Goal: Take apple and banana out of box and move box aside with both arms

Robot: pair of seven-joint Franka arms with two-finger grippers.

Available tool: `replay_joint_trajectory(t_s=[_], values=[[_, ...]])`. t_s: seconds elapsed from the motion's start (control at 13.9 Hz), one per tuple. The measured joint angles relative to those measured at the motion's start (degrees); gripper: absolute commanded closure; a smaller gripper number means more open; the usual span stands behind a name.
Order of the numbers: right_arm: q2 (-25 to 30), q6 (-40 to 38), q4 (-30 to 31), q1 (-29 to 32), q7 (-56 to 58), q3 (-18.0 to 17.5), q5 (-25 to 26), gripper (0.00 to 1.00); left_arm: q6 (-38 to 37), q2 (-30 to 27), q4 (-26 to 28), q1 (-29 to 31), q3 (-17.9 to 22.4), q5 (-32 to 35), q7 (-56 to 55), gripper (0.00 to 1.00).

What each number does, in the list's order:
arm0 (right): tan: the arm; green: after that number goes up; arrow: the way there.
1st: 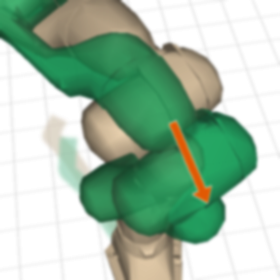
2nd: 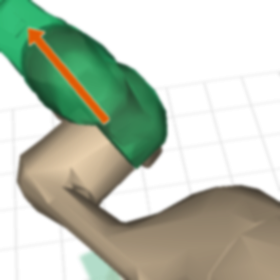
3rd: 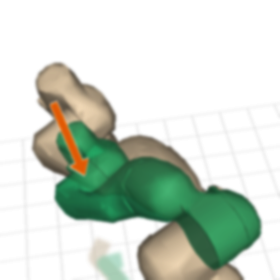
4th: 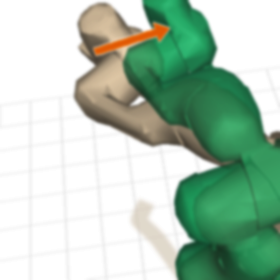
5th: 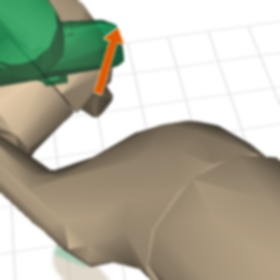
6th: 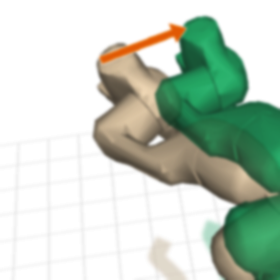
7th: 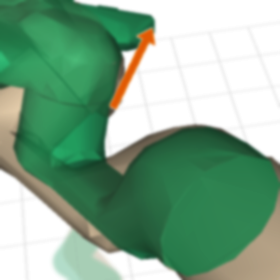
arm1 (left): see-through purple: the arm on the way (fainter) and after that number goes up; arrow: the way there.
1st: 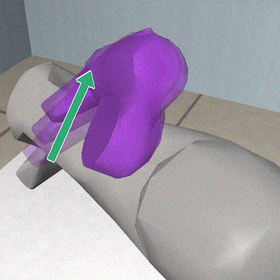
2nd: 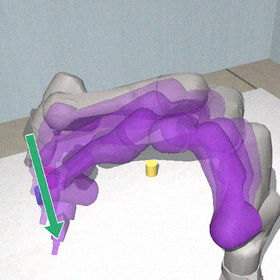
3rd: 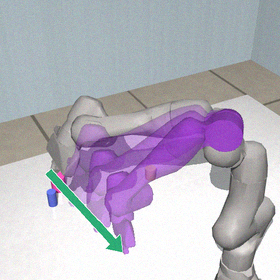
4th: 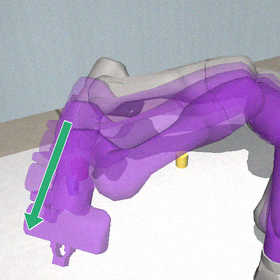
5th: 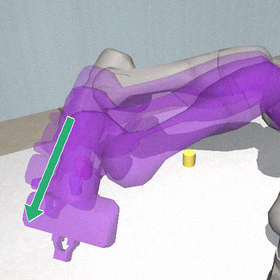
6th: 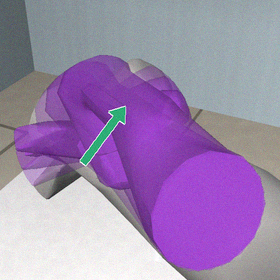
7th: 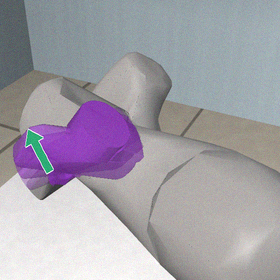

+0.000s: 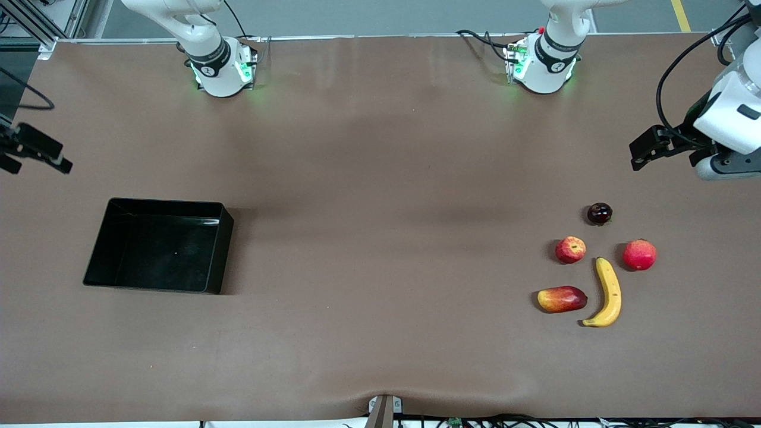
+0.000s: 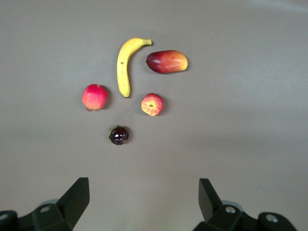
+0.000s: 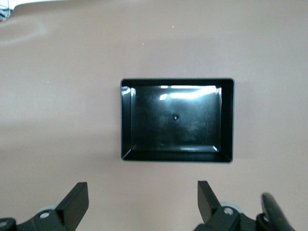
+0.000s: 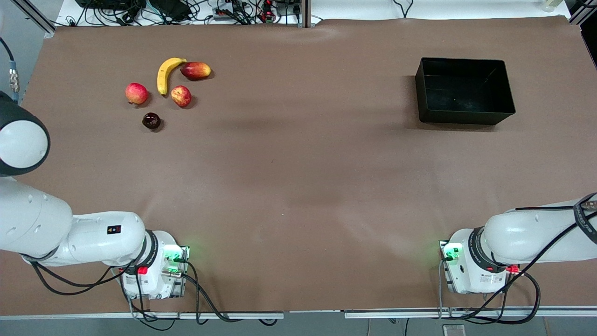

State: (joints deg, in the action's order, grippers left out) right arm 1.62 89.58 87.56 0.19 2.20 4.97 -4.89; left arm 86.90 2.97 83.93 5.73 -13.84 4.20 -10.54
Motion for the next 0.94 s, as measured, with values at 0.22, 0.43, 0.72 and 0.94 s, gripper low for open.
replay_joint_trajectory(t_s=[0.22, 0.43, 0.72, 0.94], values=[[2.04, -2.23, 0.07, -0.06, 0.13, -0.38, 1.68, 0.00, -0.01, -1.65, 1.55, -0.46, 0.76, -0.14, 0.00, 0.00], [1.94, -2.28, 1.15, -1.01, 0.14, -1.40, 6.31, 0.00, -0.01, -1.91, 1.82, -0.46, 0.90, -0.16, 0.00, 0.00], [1.92, -2.09, 1.57, -1.58, 0.14, -1.46, 6.54, 0.00, 0.11, -1.40, 2.36, -0.65, 0.73, -0.30, 0.00, 0.00], [1.92, -1.86, 1.58, -1.45, 0.15, -1.24, 6.23, 0.00, 0.18, -1.28, 2.42, -0.66, 0.69, -0.30, 0.00, 0.00]])
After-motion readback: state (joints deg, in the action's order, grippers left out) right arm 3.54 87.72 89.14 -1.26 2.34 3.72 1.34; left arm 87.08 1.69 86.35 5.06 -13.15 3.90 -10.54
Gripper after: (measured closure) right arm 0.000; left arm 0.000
